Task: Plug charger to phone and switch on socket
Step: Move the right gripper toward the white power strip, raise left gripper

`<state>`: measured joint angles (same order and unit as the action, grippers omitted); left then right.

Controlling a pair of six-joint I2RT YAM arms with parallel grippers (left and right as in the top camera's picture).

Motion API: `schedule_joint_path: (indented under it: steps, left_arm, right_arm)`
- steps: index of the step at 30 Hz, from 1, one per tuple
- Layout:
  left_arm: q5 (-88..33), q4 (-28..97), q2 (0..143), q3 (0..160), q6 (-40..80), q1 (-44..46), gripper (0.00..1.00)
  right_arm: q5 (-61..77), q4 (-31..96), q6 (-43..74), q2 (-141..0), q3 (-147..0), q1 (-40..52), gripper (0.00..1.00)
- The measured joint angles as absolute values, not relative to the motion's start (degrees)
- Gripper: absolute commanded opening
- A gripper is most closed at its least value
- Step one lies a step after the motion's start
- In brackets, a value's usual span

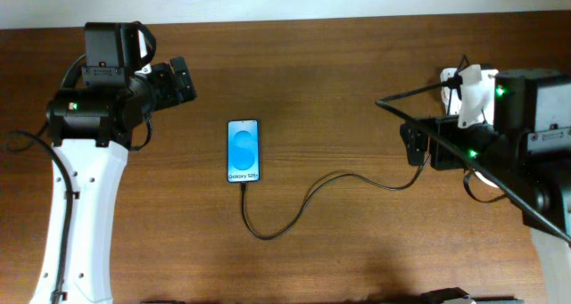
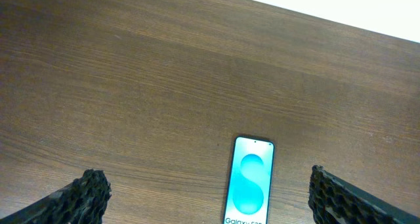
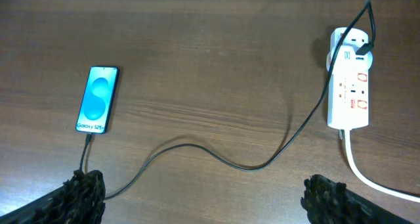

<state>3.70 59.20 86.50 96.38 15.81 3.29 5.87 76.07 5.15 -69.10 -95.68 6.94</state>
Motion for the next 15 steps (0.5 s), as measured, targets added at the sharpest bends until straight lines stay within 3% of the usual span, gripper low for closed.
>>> schedule_joint_path:
  steps: [6, 9, 15]
  left_arm:
    - [3.7, 59.2, 86.5, 96.38, 15.81, 3.29, 0.99]
    - [3.7, 59.16, 86.5, 96.38, 15.81, 3.29, 0.99]
    - [3.73, 59.42, 86.5, 96.36, 15.81, 3.29, 0.99]
  right_arm:
    - [5.82, 73.56, 5.15, -70.52, -95.66, 6.96, 0.99]
    - [5.8, 65.12, 5.08, -70.02, -94.3, 7.18, 0.98]
    - [4.95, 31.57, 4.64, -48.64, -60.64, 7.22, 0.98]
